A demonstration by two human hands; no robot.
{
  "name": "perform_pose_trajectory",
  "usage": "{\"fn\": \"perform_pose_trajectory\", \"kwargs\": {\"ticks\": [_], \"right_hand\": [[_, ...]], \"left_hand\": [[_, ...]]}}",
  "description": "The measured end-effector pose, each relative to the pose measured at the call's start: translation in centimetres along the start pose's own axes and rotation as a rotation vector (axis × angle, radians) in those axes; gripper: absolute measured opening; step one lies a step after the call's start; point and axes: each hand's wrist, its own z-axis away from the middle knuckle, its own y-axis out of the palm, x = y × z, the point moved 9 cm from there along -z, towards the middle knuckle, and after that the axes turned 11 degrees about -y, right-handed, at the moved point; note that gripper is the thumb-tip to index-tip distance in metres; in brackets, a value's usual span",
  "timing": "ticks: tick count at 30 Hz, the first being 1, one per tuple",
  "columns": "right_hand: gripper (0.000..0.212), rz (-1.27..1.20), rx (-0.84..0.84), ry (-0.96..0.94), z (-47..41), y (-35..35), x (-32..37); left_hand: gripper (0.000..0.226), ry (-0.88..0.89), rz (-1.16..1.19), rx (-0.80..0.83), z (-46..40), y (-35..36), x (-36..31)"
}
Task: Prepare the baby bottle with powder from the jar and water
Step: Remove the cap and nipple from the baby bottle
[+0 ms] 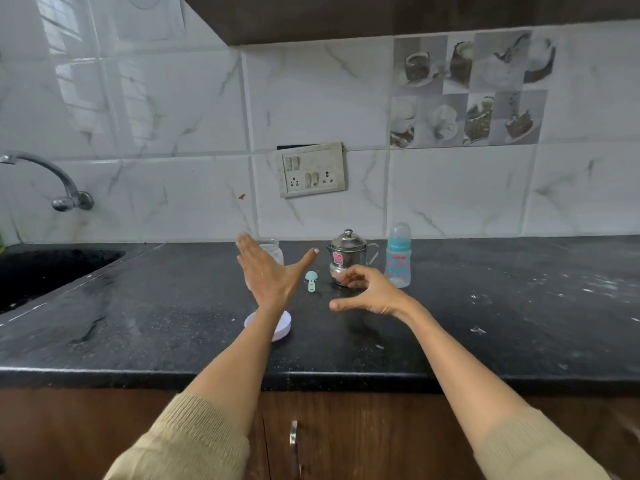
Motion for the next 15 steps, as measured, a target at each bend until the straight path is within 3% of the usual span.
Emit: {"fn": "perform_pose_trajectory", "kwargs": {"ticks": [7,15], "right_hand": [[0.05,-0.025,-0.238,0.06,4.4,-5.6,-2.1],[0.046,-0.09,-0.37,0.17,5.5,-7.7,-5.8]], "left_hand": [[0.132,0.028,0.036,0.26,8.0,5.2,-2.7],[0.116,-0.055,0.078,0.572,13.2,10.7,-1.9]]}}
